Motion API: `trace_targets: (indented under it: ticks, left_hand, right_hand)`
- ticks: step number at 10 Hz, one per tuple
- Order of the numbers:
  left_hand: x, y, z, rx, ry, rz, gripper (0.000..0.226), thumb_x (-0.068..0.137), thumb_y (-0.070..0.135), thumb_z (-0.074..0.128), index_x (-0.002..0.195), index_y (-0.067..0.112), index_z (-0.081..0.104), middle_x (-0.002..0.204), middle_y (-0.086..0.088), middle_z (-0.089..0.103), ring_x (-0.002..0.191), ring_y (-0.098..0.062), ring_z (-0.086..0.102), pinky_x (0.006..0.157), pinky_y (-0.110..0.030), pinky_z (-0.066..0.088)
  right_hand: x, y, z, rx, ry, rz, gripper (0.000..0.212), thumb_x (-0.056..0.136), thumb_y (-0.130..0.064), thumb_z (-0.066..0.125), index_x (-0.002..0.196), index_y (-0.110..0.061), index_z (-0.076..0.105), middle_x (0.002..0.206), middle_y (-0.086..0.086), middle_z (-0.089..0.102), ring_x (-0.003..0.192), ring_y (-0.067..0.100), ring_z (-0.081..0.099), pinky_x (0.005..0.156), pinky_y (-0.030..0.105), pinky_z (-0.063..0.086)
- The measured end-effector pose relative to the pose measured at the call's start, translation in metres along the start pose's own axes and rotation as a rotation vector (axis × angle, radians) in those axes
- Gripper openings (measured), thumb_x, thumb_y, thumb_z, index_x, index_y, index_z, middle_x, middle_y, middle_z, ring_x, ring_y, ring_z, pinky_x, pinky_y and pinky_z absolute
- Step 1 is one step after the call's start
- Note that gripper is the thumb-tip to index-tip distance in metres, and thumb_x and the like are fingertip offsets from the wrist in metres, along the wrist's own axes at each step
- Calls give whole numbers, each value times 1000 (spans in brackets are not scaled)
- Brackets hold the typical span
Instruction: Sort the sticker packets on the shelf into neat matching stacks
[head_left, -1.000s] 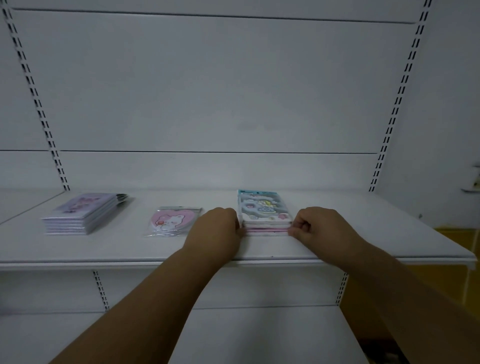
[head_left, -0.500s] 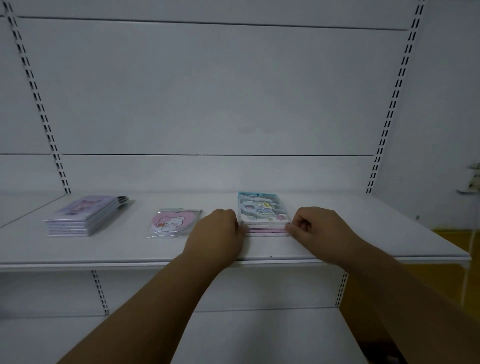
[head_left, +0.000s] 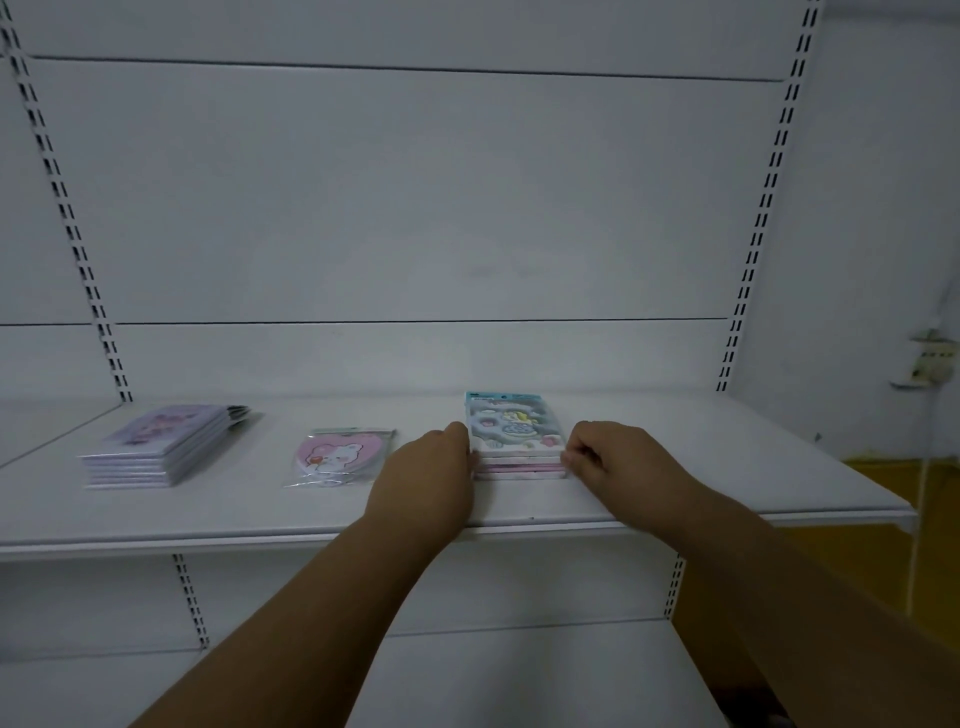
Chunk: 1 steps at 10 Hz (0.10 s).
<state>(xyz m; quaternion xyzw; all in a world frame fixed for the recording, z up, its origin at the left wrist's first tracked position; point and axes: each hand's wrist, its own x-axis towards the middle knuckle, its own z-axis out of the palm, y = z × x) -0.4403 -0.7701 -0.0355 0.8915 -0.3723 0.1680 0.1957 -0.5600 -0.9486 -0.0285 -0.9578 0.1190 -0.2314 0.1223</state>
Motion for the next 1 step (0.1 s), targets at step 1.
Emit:
trace_targets:
  ticks: [1]
  left_hand:
    - [1,0,-2,14,-34,-18,11,99,28,44,96,18,49,97,-3,63,77,-16,55,67,-27,44]
  right_hand:
    - [-3,0,3,-20,70,26,21,94,-35,53,82,-17,55,78,-3,56,73,14,51,64,28,40]
